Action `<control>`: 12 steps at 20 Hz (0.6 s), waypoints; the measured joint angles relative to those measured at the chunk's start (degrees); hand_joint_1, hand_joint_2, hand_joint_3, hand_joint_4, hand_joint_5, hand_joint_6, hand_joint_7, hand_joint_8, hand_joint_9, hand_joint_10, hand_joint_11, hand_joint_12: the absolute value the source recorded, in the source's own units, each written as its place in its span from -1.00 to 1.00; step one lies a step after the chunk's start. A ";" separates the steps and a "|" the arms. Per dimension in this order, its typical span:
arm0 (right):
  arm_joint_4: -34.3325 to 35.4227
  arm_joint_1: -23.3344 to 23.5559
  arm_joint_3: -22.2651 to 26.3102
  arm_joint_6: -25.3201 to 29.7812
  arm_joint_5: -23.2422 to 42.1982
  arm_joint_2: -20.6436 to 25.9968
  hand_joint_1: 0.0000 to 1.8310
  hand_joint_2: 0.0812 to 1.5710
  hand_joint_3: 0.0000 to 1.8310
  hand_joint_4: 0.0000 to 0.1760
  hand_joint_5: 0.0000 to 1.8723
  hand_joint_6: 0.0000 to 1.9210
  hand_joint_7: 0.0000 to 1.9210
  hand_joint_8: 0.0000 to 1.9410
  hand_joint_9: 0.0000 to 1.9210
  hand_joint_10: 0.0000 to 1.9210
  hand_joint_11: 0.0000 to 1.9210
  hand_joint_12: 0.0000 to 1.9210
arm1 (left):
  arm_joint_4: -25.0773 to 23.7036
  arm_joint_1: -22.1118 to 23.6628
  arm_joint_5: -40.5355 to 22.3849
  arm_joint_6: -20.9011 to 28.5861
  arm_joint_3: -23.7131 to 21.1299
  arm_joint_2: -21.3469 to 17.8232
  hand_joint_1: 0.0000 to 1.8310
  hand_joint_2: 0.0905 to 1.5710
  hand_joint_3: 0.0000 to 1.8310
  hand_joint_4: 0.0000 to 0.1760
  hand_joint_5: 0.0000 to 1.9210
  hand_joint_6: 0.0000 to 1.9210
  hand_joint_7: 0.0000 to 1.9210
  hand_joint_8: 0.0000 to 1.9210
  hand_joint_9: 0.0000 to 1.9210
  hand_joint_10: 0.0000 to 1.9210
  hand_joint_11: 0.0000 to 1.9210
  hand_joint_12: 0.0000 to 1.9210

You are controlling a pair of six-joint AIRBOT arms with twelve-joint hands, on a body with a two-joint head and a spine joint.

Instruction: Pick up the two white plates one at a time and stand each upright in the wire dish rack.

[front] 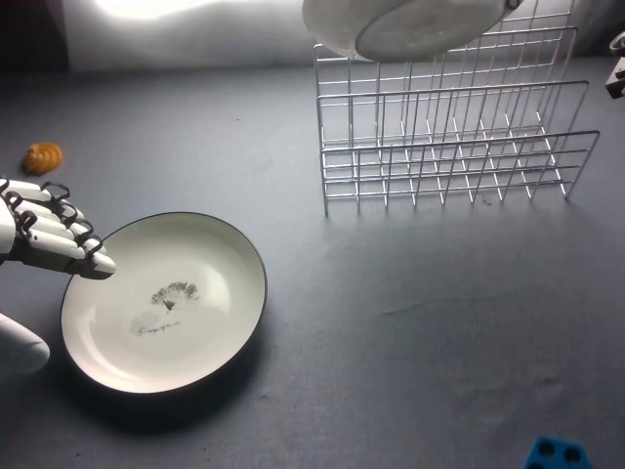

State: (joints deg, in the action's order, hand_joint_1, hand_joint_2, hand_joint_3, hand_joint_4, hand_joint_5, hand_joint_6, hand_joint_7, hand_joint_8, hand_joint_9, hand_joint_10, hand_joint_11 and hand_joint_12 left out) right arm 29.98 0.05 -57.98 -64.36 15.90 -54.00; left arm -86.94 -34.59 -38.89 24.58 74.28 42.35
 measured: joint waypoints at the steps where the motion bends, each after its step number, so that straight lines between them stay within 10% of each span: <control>1: 0.72 0.00 -0.33 0.00 -0.04 0.00 0.32 0.43 -1.00 -0.88 -0.01 0.18 -0.04 0.05 0.14 -1.00 -0.38 0.16 | -0.17 0.00 0.02 0.11 0.00 0.02 -1.00 0.38 -1.00 -1.00 -0.78 -1.00 -0.76 -1.00 -0.79 -1.00 -1.00 -0.70; 12: 7.96 0.85 -3.39 -1.27 -3.15 1.31 0.32 0.43 -1.00 -0.88 -0.01 0.19 -0.03 0.04 0.14 -1.00 -0.39 0.17 | -4.37 -0.42 -0.02 2.86 -0.07 0.79 -1.00 0.38 -1.00 -1.00 -0.77 -1.00 -0.74 -1.00 -0.77 -1.00 -1.00 -0.64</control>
State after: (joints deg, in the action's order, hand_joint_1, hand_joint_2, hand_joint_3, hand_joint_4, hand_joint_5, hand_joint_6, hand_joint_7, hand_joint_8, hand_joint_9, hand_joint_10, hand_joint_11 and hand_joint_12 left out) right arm 37.93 0.91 -61.36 -65.63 12.75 -52.69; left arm -91.31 -35.00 -38.92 27.44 74.22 43.13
